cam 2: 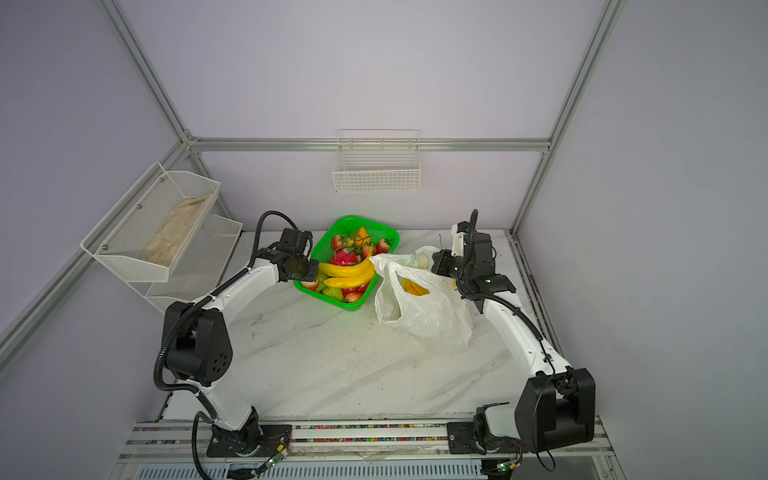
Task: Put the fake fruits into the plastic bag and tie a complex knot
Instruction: 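Withdraw the left gripper and lower it onto a red-yellow apple, then close the left gripper on the red-yellow apple and lift it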
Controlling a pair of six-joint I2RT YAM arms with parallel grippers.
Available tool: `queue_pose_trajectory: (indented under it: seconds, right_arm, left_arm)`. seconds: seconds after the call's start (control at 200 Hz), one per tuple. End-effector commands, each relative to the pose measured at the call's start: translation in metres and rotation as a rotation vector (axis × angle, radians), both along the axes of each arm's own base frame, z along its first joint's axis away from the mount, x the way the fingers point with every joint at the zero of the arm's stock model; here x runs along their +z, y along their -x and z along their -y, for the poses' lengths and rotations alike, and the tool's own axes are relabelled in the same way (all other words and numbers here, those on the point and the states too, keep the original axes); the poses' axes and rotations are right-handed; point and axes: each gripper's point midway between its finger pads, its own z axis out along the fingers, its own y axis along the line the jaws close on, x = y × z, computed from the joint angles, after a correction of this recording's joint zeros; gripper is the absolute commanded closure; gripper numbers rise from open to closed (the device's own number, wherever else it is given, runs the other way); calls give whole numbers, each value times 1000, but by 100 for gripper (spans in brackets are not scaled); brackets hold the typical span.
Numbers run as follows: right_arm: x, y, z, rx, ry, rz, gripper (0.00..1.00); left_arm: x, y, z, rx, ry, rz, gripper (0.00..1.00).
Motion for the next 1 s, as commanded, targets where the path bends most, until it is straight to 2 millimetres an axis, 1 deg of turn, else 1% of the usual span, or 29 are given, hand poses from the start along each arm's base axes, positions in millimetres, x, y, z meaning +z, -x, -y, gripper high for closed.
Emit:
queue_pose_trajectory:
  seconds: [0.0,0.18,0.26,0.42,0.54,0.6,0.695,0.84,0.905,0.975,0.985,0.995]
  right_arm:
    - [1,-3,-1,8,-5,7,100]
    - [-1,-3,-1,8,-6,2,100]
    - [-2,-2,-1,10,-4,-3,100]
    - [-2,-2,-1,10,-4,-2,100]
    - [-4,-2,-1,10,-4,-8,100]
    - [-4,-2,-1,10,-4,-7,100]
    - [-1,0,0,9,-4,-3,100]
    - [1,2,0,9,-8,4,100]
    - [1,4,-1,11,-12,4,100]
    - [2,5,-2,14,-25,3,100]
    - [2,5,-2,15,-27,4,100]
    - [2,4,-2,13,-29,3,100]
  left_arm:
    - [38,-20,1,-9,6,94,74]
    - [28,-22,1,-6,-6,75,79]
    - [27,-22,1,-7,-2,72,84]
    - [32,-22,-1,3,-6,84,90]
    - [40,-21,-2,13,-2,102,99]
    - [47,-19,-3,20,4,113,100]
    - [64,-14,-6,41,16,149,100]
    - [106,2,-11,70,51,248,100]
    - [131,14,-9,64,95,308,100]
    - [160,32,4,-10,169,378,100]
    - [161,34,7,-22,180,383,100]
    - [173,40,9,-36,196,413,100]
